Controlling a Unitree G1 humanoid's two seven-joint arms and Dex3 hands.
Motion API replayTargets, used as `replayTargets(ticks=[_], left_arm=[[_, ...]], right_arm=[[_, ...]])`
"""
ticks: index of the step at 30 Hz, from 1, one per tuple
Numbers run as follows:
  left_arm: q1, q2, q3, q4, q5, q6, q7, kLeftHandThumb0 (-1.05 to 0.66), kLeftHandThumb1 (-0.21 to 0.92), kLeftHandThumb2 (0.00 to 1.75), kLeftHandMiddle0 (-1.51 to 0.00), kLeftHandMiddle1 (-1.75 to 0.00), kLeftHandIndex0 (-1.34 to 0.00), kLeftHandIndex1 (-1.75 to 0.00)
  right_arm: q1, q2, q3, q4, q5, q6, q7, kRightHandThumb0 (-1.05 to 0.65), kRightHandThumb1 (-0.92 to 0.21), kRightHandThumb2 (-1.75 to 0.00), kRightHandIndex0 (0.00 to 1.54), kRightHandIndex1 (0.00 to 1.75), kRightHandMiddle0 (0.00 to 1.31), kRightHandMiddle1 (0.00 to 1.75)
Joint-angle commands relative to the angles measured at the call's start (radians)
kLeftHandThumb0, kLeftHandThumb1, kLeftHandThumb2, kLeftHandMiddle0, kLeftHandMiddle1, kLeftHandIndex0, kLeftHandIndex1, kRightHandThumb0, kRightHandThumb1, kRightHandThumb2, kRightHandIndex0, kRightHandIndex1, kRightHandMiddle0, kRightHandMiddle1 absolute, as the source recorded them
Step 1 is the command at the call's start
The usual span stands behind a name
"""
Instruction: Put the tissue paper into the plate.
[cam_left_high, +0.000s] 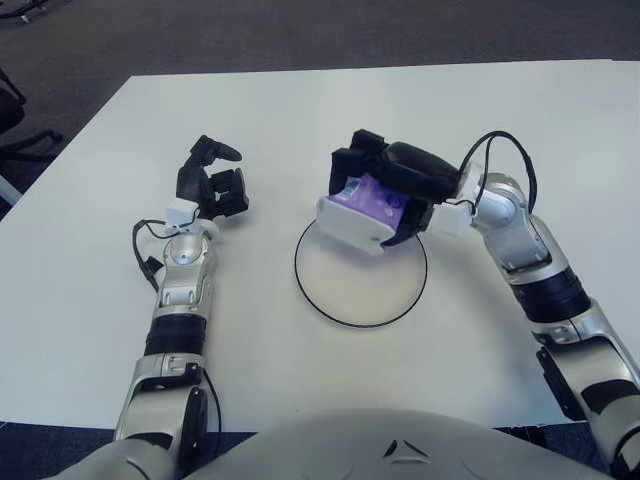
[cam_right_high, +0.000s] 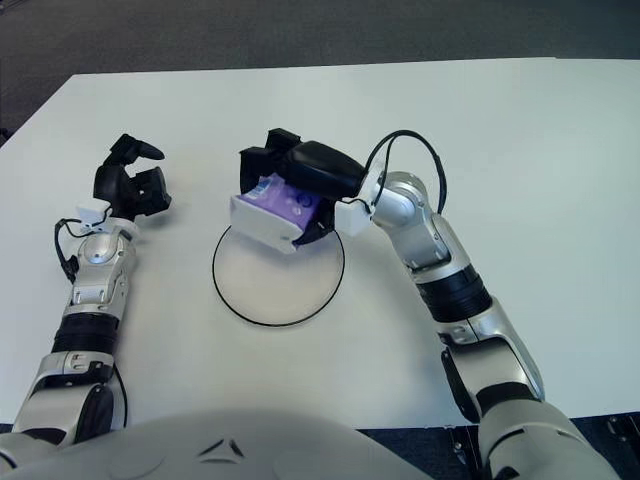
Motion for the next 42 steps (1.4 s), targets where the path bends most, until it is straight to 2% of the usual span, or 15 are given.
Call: replayTargets(ticks=[1, 5, 13, 16, 18, 19, 21, 22, 23, 25, 27, 29, 36, 38, 42], left_arm=[[0.176, -0.098, -0.018, 0.087, -0.015, 0.016, 0.004, -0.45, 0.41, 1.21, -1.3, -1.75, -0.54, -1.75], [0.176, -0.098, -0.018, 0.086, -0.018, 0.018, 0.002, -0.45, 0.4, 1.21, -1.3, -1.75, -0.55, -1.75], [0.176, -0.105, -0.012, 0.076, -0.027, 0.05, 0.015, -0.46, 0.38, 1.24, -1.3, -1.75, -0.57, -1.75], [0.176, -0.105, -0.013, 0.071, -0.027, 0.063, 0.021, -0.47, 0.37, 1.25, -1.3, -1.75, -0.57, -1.75], [0.177, -0.104, -0.014, 0.07, -0.025, 0.066, 0.023, -0.47, 0.36, 1.26, -1.3, -1.75, -0.58, -1.75], [0.177, -0.103, -0.015, 0.07, -0.023, 0.065, 0.022, -0.47, 0.36, 1.26, -1.3, -1.75, -0.58, -1.75], [0.178, -0.102, -0.016, 0.069, -0.021, 0.065, 0.022, -0.47, 0.36, 1.26, -1.3, -1.75, -0.58, -1.75], [0.178, -0.101, -0.017, 0.07, -0.021, 0.062, 0.021, -0.47, 0.36, 1.26, -1.3, -1.75, -0.58, -1.75], [0.176, -0.1, -0.017, 0.078, -0.02, 0.058, 0.017, -0.47, 0.36, 1.26, -1.3, -1.75, -0.58, -1.75], [0.17, -0.094, -0.015, 0.1, -0.021, 0.05, 0.01, -0.47, 0.36, 1.26, -1.3, -1.75, -0.58, -1.75], [0.164, -0.089, -0.011, 0.118, -0.022, 0.046, 0.007, -0.47, 0.36, 1.27, -1.3, -1.75, -0.58, -1.75], [0.163, -0.088, -0.011, 0.121, -0.022, 0.048, 0.007, -0.47, 0.35, 1.28, -1.3, -1.75, -0.59, -1.75], [0.161, -0.091, -0.011, 0.121, -0.031, 0.045, -0.001, -0.48, 0.33, 1.3, -1.3, -1.75, -0.61, -1.75], [0.162, -0.091, -0.012, 0.118, -0.03, 0.047, 0.002, -0.48, 0.32, 1.31, -1.3, -1.75, -0.61, -1.75], [0.16, -0.091, -0.015, 0.12, -0.024, 0.048, 0.01, -0.48, 0.31, 1.32, -1.29, -1.75, -0.62, -1.75]], right_arm=[[0.005, -0.021, 0.004, -0.024, 0.027, -0.068, 0.021, 0.0, -0.12, -1.52, 0.78, 1.65, 0.54, 1.75], [0.015, -0.026, 0.001, -0.03, 0.01, -0.086, 0.017, 0.0, -0.12, -1.53, 0.77, 1.67, 0.55, 1.75], [0.034, -0.051, -0.003, -0.117, -0.029, -0.011, 0.045, 0.0, -0.09, -1.57, 0.77, 1.74, 0.57, 1.72], [0.038, -0.061, -0.007, -0.138, -0.033, 0.017, 0.06, 0.0, -0.18, -1.46, 0.7, 1.74, 0.53, 1.68], [0.033, -0.068, -0.009, -0.139, -0.032, 0.019, 0.068, 0.0, -0.4, -1.19, 0.53, 1.72, 0.41, 1.67], [0.027, -0.073, -0.008, -0.135, -0.03, 0.014, 0.073, 0.0, -0.44, -1.13, 0.5, 1.71, 0.38, 1.68], [0.021, -0.078, -0.006, -0.131, -0.028, 0.01, 0.079, 0.0, -0.72, -0.73, 0.38, 1.59, 0.29, 1.68], [0.013, -0.084, -0.004, -0.125, -0.025, -0.001, 0.087, 0.0, -0.76, -0.66, 0.36, 1.57, 0.28, 1.68], [0.006, -0.09, -0.002, -0.12, -0.024, -0.016, 0.092, -0.14, -0.67, -0.72, 0.28, 1.41, 0.19, 1.57], [-0.003, -0.095, 0.0, -0.113, -0.021, -0.037, 0.097, -0.29, -0.57, -0.82, 0.21, 1.2, 0.1, 1.41], [-0.005, -0.09, -0.003, -0.11, -0.014, -0.045, 0.094, -0.4, -0.51, -0.86, 0.14, 1.01, 0.04, 1.24], [-0.003, -0.085, -0.008, -0.108, -0.009, -0.05, 0.087, -0.46, -0.5, -0.86, 0.1, 0.9, 0.02, 1.16], [0.003, -0.077, -0.012, -0.089, -0.013, -0.087, 0.064, -0.62, -0.54, -0.75, 0.03, 0.48, 0.0, 0.89], [-0.006, -0.076, -0.005, -0.06, -0.01, -0.122, 0.064, -0.67, -0.58, -0.68, 0.02, 0.32, 0.0, 0.79], [-0.012, -0.068, -0.004, -0.023, -0.01, -0.173, 0.053, -0.75, -0.66, -0.59, 0.0, 0.14, 0.0, 0.66]])
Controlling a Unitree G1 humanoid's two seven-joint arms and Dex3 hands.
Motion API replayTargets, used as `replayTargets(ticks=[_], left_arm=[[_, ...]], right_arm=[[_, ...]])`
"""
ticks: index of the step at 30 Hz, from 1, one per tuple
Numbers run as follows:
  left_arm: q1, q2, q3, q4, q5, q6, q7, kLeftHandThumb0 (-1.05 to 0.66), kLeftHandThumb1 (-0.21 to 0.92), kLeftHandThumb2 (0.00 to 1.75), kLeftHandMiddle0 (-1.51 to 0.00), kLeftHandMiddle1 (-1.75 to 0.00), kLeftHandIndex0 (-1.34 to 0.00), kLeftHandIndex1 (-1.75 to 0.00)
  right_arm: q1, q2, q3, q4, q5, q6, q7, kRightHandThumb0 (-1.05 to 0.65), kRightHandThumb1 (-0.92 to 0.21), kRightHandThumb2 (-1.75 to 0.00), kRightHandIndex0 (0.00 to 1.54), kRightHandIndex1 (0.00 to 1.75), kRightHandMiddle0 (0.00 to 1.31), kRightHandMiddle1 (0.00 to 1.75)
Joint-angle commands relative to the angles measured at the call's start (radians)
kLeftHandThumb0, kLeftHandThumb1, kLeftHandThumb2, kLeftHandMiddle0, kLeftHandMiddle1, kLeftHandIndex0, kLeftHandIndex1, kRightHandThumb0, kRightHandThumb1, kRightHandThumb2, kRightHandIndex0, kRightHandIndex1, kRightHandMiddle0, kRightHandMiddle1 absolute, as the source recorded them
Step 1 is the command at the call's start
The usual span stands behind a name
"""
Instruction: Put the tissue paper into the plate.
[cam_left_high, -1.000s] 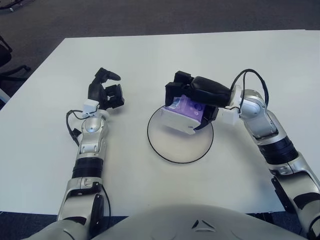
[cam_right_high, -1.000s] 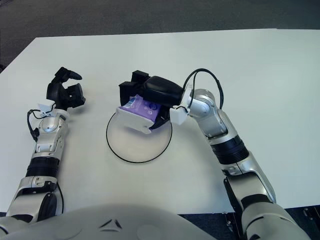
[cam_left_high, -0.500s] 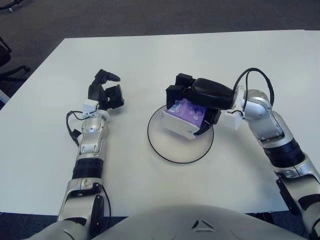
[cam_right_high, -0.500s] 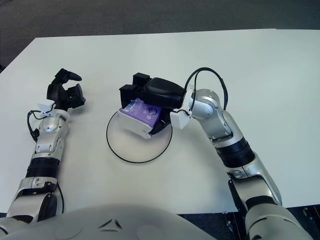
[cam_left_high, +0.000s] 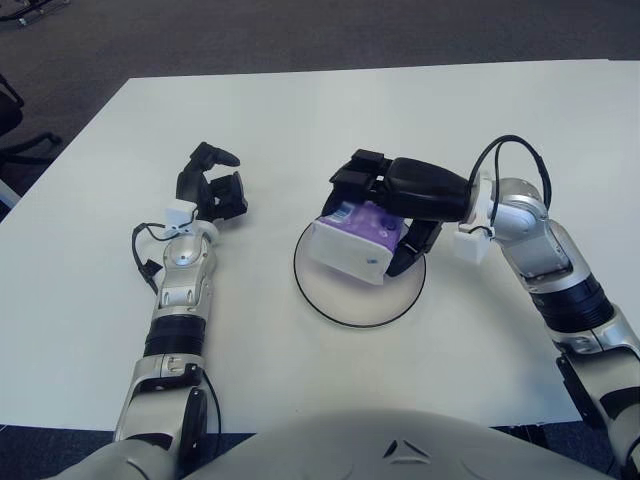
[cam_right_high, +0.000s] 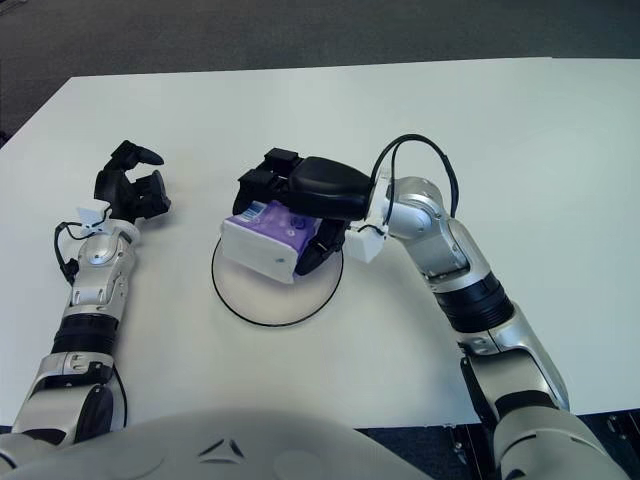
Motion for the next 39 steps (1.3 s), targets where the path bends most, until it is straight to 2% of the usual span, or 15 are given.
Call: replayTargets(ticks=[1, 6, 20, 26, 32, 37, 39], left_arm=[[0.162, -0.093, -0.021, 0.097, 0.001, -0.002, 0.006, -0.48, 0.31, 1.32, -1.29, -1.75, -0.62, -1.75], [0.166, -0.099, -0.024, 0.088, 0.001, -0.003, 0.01, -0.49, 0.31, 1.32, -1.29, -1.75, -0.62, -1.75], [0.165, -0.113, -0.027, 0.083, -0.004, -0.01, 0.012, -0.49, 0.3, 1.33, -1.29, -1.75, -0.63, -1.75], [0.161, -0.11, -0.031, 0.095, 0.0, -0.017, 0.007, -0.48, 0.33, 1.3, -1.3, -1.75, -0.61, -1.75], [0.157, -0.109, -0.032, 0.103, 0.001, -0.025, 0.008, -0.47, 0.34, 1.28, -1.3, -1.75, -0.59, -1.75], [0.156, -0.108, -0.034, 0.105, 0.001, -0.028, 0.005, -0.47, 0.35, 1.28, -1.3, -1.75, -0.59, -1.75], [0.155, -0.108, -0.033, 0.109, -0.001, -0.03, 0.004, -0.47, 0.35, 1.28, -1.3, -1.75, -0.59, -1.75]], right_arm=[[-0.029, 0.012, -0.006, 0.035, 0.004, -0.056, -0.031, -0.75, -0.66, -0.58, 0.0, 0.12, 0.0, 0.64], [-0.028, 0.012, -0.016, 0.044, -0.012, -0.083, -0.051, -0.83, -0.72, -0.47, 0.0, 0.02, 0.0, 0.47], [-0.054, -0.011, -0.034, 0.072, 0.013, -0.123, -0.046, -0.9, -0.72, -0.36, 0.0, 0.0, 0.0, 0.39], [-0.068, -0.036, -0.055, 0.036, 0.042, -0.082, -0.023, -0.87, -0.7, -0.35, 0.0, 0.0, 0.0, 0.45], [-0.075, -0.083, -0.088, -0.019, 0.046, -0.04, 0.005, -0.85, -0.69, -0.35, 0.0, 0.0, 0.0, 0.4], [-0.096, -0.108, -0.099, -0.064, 0.035, 0.062, 0.042, -0.85, -0.69, -0.36, 0.0, 0.0, 0.0, 0.3], [-0.126, -0.132, -0.111, -0.066, 0.052, 0.093, 0.071, -0.84, -0.68, -0.36, 0.0, 0.0, 0.0, 0.25]])
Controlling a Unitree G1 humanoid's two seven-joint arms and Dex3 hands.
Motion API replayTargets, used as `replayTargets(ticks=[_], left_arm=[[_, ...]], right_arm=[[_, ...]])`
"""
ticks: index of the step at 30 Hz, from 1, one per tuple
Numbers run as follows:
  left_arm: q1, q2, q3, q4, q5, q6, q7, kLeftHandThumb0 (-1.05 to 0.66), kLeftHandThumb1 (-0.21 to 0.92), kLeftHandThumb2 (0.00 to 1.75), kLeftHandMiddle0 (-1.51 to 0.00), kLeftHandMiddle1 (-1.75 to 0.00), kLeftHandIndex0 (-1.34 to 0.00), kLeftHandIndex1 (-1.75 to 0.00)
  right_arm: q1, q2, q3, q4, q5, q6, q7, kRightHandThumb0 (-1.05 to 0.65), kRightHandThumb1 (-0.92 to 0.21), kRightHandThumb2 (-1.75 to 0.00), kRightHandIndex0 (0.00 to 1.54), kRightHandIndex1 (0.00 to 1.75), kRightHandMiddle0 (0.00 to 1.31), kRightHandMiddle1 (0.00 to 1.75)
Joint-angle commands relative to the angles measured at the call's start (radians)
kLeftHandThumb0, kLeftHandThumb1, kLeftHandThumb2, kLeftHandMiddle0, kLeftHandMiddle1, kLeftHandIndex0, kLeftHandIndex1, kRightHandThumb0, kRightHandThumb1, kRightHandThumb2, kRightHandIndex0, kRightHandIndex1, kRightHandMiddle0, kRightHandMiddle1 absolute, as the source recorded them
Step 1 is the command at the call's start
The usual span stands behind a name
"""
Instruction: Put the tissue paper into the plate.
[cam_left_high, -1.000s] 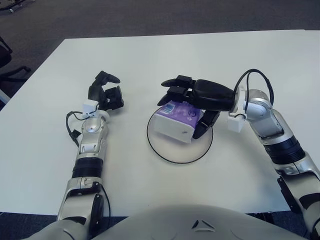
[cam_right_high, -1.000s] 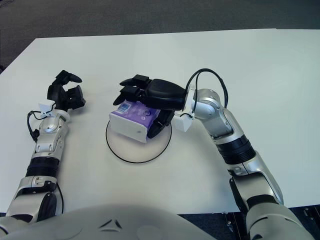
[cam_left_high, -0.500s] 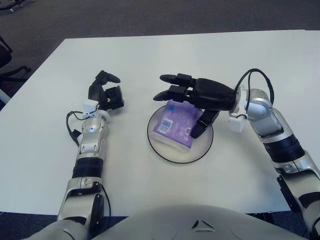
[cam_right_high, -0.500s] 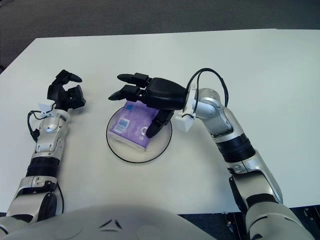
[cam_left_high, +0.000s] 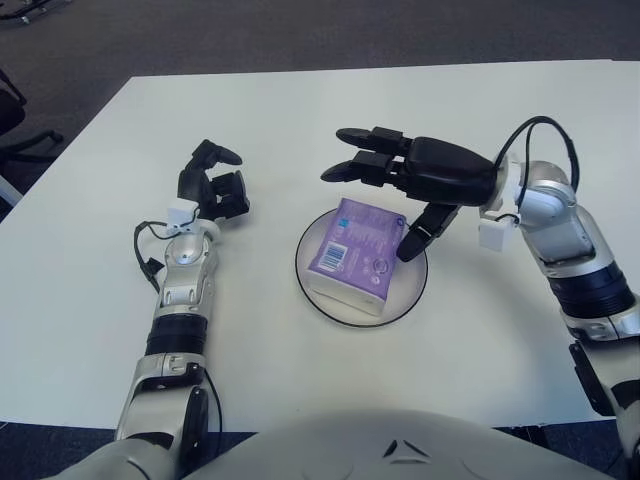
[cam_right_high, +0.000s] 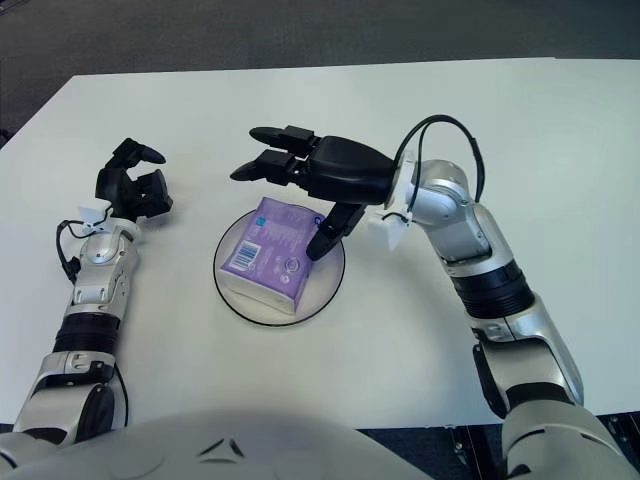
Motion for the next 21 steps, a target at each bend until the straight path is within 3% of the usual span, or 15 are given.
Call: replayTargets(ticks=[1, 6, 9, 16, 21], left_arm=[[0.158, -0.103, -0.026, 0.11, -0.001, -0.013, 0.003, -0.47, 0.35, 1.28, -1.3, -1.75, -0.59, -1.75], [0.157, -0.102, -0.026, 0.114, -0.003, -0.016, 0.0, -0.47, 0.34, 1.28, -1.31, -1.75, -0.59, -1.75], [0.157, -0.101, -0.027, 0.114, -0.001, -0.018, -0.002, -0.47, 0.34, 1.28, -1.31, -1.75, -0.59, -1.75], [0.161, -0.096, -0.025, 0.11, -0.004, -0.01, -0.004, -0.47, 0.35, 1.28, -1.31, -1.75, -0.59, -1.75], [0.162, -0.095, -0.025, 0.108, -0.002, -0.012, -0.001, -0.47, 0.35, 1.28, -1.3, -1.75, -0.59, -1.75]], right_arm=[[-0.076, -0.049, -0.036, -0.03, 0.019, 0.053, 0.044, -0.84, -0.68, -0.37, 0.0, 0.0, 0.0, 0.23], [-0.08, -0.072, -0.067, -0.009, -0.003, 0.015, 0.016, -0.9, -0.73, -0.39, 0.02, 0.01, 0.0, 0.08], [-0.072, -0.092, -0.095, 0.007, -0.02, 0.047, 0.007, -0.95, -0.77, -0.37, 0.03, 0.01, 0.0, 0.05], [-0.104, -0.122, -0.119, 0.081, 0.042, 0.098, 0.048, -1.0, -0.82, -0.3, 0.02, 0.0, 0.0, 0.1], [-0.105, -0.112, -0.117, 0.177, 0.015, 0.092, 0.019, -1.03, -0.85, -0.25, 0.0, 0.0, 0.0, 0.11]])
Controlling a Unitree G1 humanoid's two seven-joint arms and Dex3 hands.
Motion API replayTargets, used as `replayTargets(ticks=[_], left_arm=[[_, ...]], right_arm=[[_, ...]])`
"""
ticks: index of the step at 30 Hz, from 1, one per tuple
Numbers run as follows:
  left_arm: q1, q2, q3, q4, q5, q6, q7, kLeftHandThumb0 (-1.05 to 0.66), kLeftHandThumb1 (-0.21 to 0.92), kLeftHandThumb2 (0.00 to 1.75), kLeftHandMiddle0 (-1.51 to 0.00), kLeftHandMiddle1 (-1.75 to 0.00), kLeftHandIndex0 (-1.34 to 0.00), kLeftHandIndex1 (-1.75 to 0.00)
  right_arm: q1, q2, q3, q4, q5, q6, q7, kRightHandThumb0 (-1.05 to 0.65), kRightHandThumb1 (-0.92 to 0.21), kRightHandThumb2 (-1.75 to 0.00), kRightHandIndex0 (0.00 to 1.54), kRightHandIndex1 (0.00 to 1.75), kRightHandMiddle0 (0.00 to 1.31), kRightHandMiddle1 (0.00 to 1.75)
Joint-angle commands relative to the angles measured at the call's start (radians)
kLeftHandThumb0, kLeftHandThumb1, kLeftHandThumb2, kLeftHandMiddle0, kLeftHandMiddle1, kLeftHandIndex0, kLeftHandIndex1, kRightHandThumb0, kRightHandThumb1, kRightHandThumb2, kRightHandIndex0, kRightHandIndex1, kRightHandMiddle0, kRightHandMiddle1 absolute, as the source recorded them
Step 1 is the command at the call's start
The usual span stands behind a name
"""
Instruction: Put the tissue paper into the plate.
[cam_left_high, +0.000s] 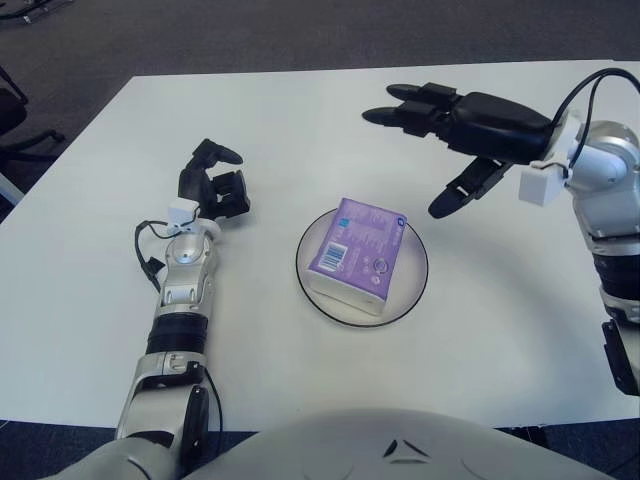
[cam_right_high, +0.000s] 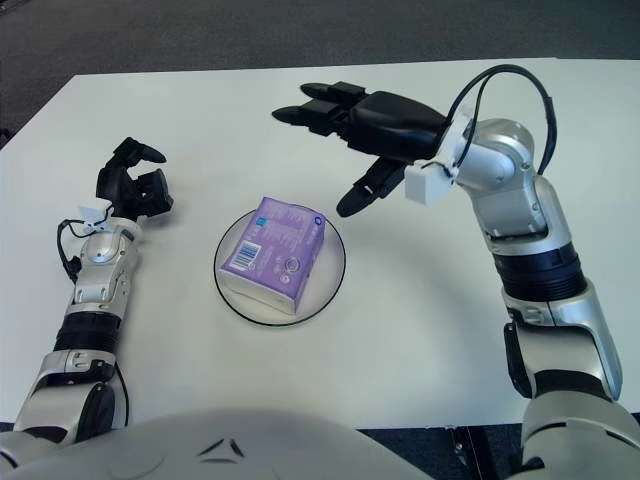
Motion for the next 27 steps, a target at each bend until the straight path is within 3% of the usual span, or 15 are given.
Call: replayTargets(ticks=[1, 20, 21, 22, 23, 27], left_arm=[[0.168, -0.095, -0.023, 0.103, -0.001, -0.008, -0.001, -0.47, 0.35, 1.28, -1.3, -1.75, -0.59, -1.75], [0.168, -0.085, -0.03, 0.104, 0.03, -0.014, 0.018, -0.46, 0.37, 1.25, -1.3, -1.75, -0.57, -1.75], [0.168, -0.085, -0.03, 0.103, 0.032, -0.015, 0.019, -0.46, 0.38, 1.25, -1.3, -1.75, -0.57, -1.75], [0.168, -0.085, -0.03, 0.103, 0.033, -0.015, 0.02, -0.46, 0.38, 1.24, -1.3, -1.75, -0.57, -1.75], [0.167, -0.085, -0.029, 0.101, 0.033, -0.017, 0.02, -0.46, 0.38, 1.24, -1.3, -1.75, -0.57, -1.75], [0.168, -0.089, -0.025, 0.096, 0.03, -0.028, 0.019, -0.46, 0.39, 1.22, -1.3, -1.75, -0.55, -1.75]], right_arm=[[-0.017, -0.002, -0.008, 0.067, 0.001, 0.004, -0.017, -1.04, -0.87, -0.24, 0.0, 0.0, 0.0, 0.1], [-0.017, 0.001, -0.006, 0.081, 0.0, -0.005, -0.023, -1.05, -0.89, -0.2, 0.0, 0.0, 0.0, 0.09], [0.056, 0.092, -0.077, 0.054, -0.046, 0.131, -0.188, -1.05, -0.9, -0.2, 0.0, 0.0, 0.0, 0.09], [0.11, 0.161, -0.131, 0.034, -0.08, 0.234, -0.311, -0.98, -0.9, -0.36, 0.06, 0.02, 0.0, 0.27], [0.138, 0.213, -0.161, 0.029, -0.105, 0.31, -0.401, -0.96, -0.91, -0.42, 0.08, 0.03, 0.0, 0.34], [0.157, 0.261, -0.171, 0.015, -0.121, 0.384, -0.475, -0.85, -0.92, -0.61, 0.19, 0.08, 0.0, 0.56]])
